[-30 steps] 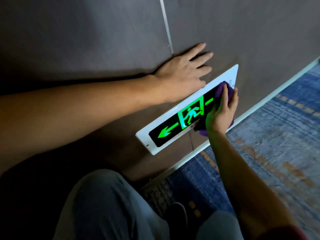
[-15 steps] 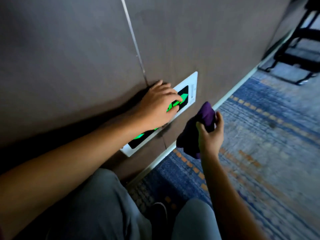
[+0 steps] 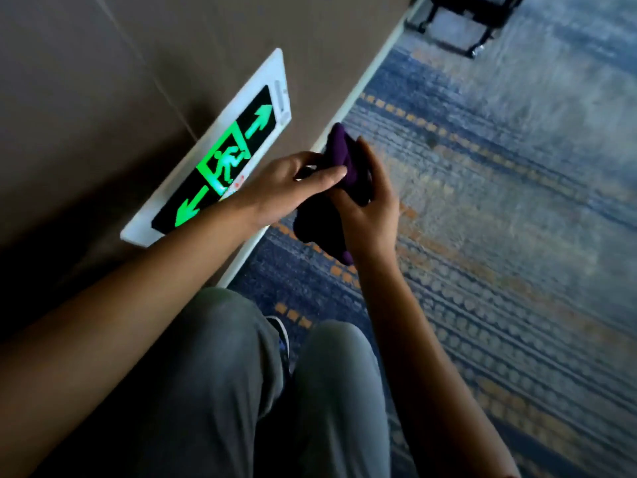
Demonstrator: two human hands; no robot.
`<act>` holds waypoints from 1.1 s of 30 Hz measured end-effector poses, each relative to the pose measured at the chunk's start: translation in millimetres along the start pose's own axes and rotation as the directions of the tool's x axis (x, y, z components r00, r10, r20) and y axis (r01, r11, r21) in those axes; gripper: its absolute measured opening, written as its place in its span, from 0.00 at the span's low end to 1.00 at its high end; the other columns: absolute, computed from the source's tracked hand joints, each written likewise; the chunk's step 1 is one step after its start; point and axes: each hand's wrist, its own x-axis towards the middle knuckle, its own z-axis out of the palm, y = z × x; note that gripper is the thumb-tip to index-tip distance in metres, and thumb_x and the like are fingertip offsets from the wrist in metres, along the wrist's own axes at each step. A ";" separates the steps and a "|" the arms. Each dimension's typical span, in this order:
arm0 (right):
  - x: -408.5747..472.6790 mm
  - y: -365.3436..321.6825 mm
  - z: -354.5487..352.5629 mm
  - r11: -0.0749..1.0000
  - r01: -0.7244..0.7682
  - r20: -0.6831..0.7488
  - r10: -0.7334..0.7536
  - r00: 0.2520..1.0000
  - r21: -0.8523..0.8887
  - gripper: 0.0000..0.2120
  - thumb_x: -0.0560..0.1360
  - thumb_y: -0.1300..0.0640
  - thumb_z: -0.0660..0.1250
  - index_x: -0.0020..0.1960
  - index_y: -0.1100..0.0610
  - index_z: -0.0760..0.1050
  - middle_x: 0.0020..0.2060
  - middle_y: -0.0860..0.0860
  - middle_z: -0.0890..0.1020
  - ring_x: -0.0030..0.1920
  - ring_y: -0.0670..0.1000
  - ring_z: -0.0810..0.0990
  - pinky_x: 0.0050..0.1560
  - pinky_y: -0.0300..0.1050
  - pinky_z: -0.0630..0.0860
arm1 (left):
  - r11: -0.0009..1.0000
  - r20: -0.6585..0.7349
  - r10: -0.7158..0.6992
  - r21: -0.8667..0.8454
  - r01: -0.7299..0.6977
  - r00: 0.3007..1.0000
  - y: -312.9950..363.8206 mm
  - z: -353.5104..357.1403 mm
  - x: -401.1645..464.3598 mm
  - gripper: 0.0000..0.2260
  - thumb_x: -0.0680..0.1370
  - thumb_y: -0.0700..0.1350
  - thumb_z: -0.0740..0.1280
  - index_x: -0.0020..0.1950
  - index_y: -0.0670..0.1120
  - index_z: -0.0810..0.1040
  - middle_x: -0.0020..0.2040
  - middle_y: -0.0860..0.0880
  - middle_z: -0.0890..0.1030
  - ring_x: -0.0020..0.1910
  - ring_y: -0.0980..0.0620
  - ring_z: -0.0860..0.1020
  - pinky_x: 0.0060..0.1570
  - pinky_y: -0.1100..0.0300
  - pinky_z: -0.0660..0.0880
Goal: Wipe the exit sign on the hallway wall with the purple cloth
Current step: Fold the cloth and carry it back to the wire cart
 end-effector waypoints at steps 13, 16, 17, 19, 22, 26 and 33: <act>-106.4 -188.7 -114.2 0.703 -0.506 -0.064 0.613 0.788 0.499 0.31 0.73 0.48 0.75 0.74 0.53 0.71 0.64 0.55 0.83 0.63 0.53 0.83 0.60 0.49 0.80 | 0.946 0.270 -0.197 -0.199 0.255 0.943 177.6 7.4 -97.3 0.10 0.82 0.40 0.67 0.58 0.53 0.83 0.54 0.57 0.87 0.56 0.61 0.83 0.54 0.71 0.76; -119.1 -246.3 -135.8 0.688 -0.539 0.048 0.595 0.803 0.487 0.25 0.74 0.46 0.73 0.69 0.50 0.76 0.59 0.54 0.86 0.60 0.55 0.85 0.56 0.49 0.81 | 0.953 0.317 -0.169 -0.190 0.237 0.933 233.1 4.3 -120.7 0.10 0.82 0.41 0.67 0.59 0.53 0.83 0.55 0.57 0.87 0.57 0.60 0.83 0.55 0.69 0.77; -121.7 -266.7 -142.6 0.699 -0.531 0.068 0.573 0.817 0.480 0.23 0.76 0.49 0.73 0.69 0.51 0.76 0.59 0.54 0.86 0.60 0.55 0.85 0.56 0.48 0.81 | 0.960 0.316 -0.154 -0.175 0.217 0.936 250.5 3.7 -126.7 0.08 0.82 0.42 0.68 0.59 0.53 0.82 0.55 0.57 0.87 0.57 0.61 0.83 0.55 0.69 0.77; -123.6 -306.5 -158.4 0.726 -0.493 0.042 0.542 0.839 0.480 0.21 0.77 0.56 0.74 0.69 0.54 0.76 0.58 0.56 0.86 0.60 0.56 0.85 0.56 0.46 0.81 | 0.979 0.290 -0.123 -0.121 0.164 0.949 284.1 1.0 -136.3 0.05 0.82 0.48 0.69 0.57 0.55 0.81 0.52 0.58 0.86 0.54 0.61 0.83 0.54 0.67 0.77; -121.1 -360.3 -186.2 0.809 -0.414 -0.123 0.502 0.856 0.417 0.19 0.73 0.58 0.78 0.62 0.53 0.79 0.54 0.54 0.87 0.57 0.55 0.86 0.56 0.49 0.82 | 0.990 0.228 -0.106 -0.070 0.124 0.968 328.8 3.2 -152.1 0.06 0.80 0.54 0.69 0.54 0.55 0.79 0.49 0.55 0.85 0.50 0.61 0.83 0.53 0.63 0.78; -116.9 -416.9 -221.1 0.879 -0.370 -0.295 0.455 0.840 0.301 0.21 0.67 0.52 0.81 0.56 0.50 0.79 0.50 0.51 0.86 0.52 0.51 0.86 0.51 0.48 0.83 | 0.979 0.208 -0.130 -0.129 0.159 0.969 375.2 24.0 -176.5 0.10 0.78 0.54 0.72 0.55 0.51 0.79 0.51 0.48 0.86 0.51 0.55 0.84 0.50 0.58 0.80; -81.6 -512.2 -268.6 0.902 -0.281 -0.424 0.407 0.809 0.329 0.29 0.67 0.45 0.81 0.66 0.40 0.77 0.56 0.48 0.87 0.55 0.51 0.87 0.49 0.43 0.83 | 0.914 0.459 -0.039 -0.343 0.218 0.888 460.7 21.5 -169.9 0.16 0.74 0.64 0.74 0.59 0.61 0.83 0.58 0.54 0.86 0.58 0.55 0.85 0.49 0.67 0.80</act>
